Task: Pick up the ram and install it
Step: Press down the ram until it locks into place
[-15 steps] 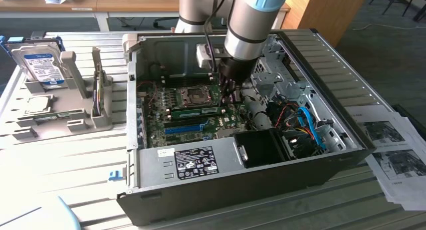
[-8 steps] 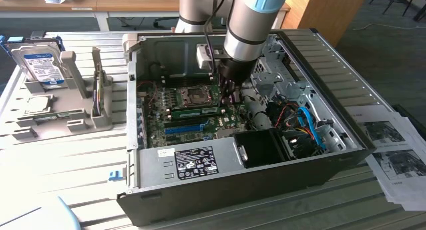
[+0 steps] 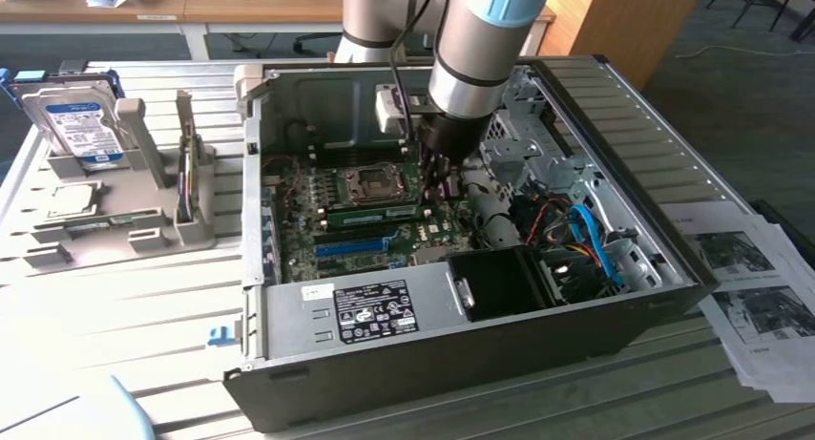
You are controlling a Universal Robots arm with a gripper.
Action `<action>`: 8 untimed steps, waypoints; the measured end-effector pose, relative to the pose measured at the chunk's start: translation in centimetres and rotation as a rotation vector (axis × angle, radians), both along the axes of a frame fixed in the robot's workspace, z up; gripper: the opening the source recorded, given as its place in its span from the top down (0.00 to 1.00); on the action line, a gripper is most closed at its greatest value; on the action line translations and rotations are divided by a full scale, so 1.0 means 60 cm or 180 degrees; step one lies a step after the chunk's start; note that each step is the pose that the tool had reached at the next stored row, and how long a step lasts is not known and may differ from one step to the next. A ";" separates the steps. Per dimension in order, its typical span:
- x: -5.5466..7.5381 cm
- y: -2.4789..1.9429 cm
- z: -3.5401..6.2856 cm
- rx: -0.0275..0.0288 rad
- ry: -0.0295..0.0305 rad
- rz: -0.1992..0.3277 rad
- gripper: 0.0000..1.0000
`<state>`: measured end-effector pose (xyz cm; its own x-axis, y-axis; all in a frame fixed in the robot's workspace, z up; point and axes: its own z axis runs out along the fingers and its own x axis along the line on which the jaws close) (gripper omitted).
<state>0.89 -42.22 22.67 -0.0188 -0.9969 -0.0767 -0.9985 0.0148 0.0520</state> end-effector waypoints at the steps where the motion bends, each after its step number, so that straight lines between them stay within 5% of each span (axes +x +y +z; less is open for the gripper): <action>1: 0.000 0.0000 0.000 0.0000 0.0000 0.0000 0.91; 8: 0.000 0.0000 -0.001 0.0000 0.0000 0.0000 0.91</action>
<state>0.89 -42.22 22.59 -0.0187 -0.9969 -0.0767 -0.9985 0.0148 0.0520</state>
